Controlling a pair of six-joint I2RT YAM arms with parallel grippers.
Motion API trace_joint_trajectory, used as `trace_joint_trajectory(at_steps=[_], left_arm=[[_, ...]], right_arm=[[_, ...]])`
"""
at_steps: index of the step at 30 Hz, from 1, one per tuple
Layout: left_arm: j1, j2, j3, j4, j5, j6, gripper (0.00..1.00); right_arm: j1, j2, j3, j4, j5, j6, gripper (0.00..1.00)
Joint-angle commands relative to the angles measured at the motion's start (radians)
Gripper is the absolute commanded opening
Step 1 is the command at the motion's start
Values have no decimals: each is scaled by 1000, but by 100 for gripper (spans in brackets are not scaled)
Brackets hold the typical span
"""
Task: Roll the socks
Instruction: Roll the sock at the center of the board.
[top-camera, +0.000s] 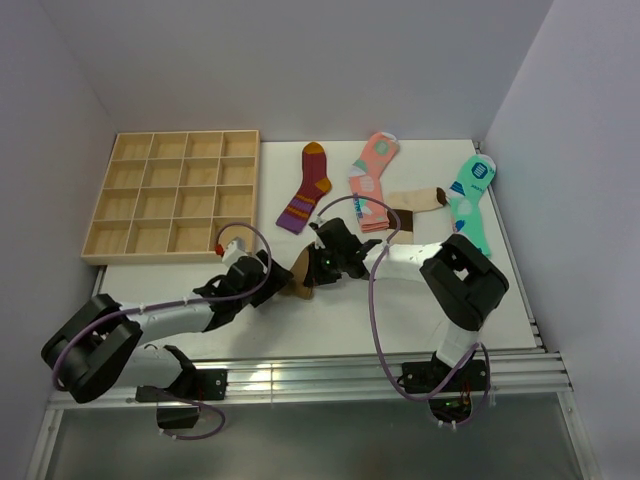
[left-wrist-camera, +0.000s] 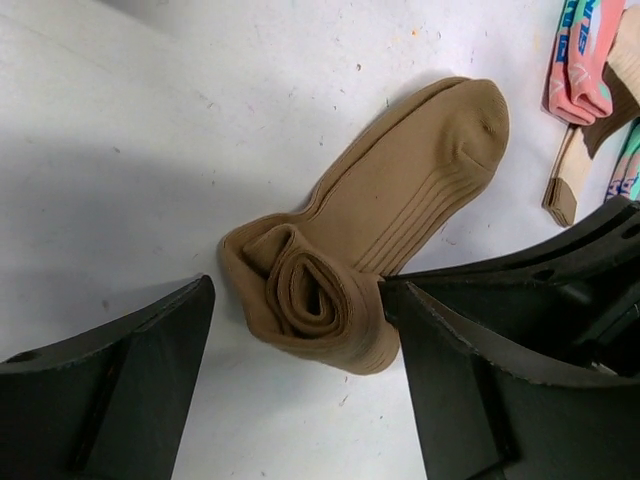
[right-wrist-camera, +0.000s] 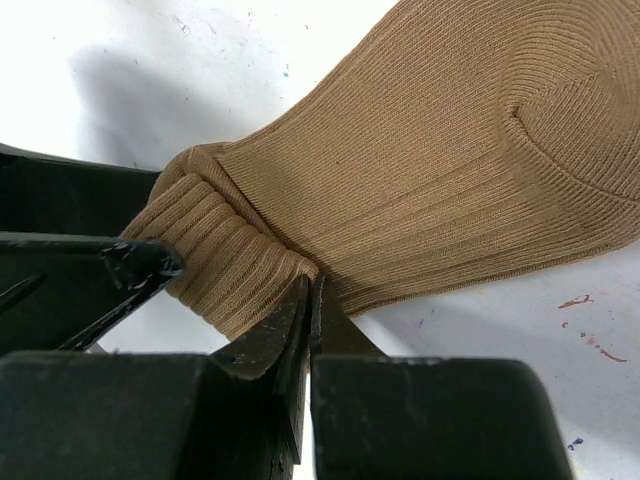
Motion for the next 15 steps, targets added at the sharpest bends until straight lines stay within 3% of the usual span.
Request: trace_joint_trajectory(at_steps=[1,6,10,15], left_arm=[[-7,52,20,-32,-18,7,80],[-8,92,44,-66,-8,4,69],[-8,134,60,-84,8,7,49],[-8,163,92,-107,25,28,33]], right_arm=[[-3,49,-4,-62,42,-8,1],[-3,46,-10,-53,38,-8,1],[-2,23,-27,-26,25,-24,1],[29,-21,-36,-16,74,-72,5]])
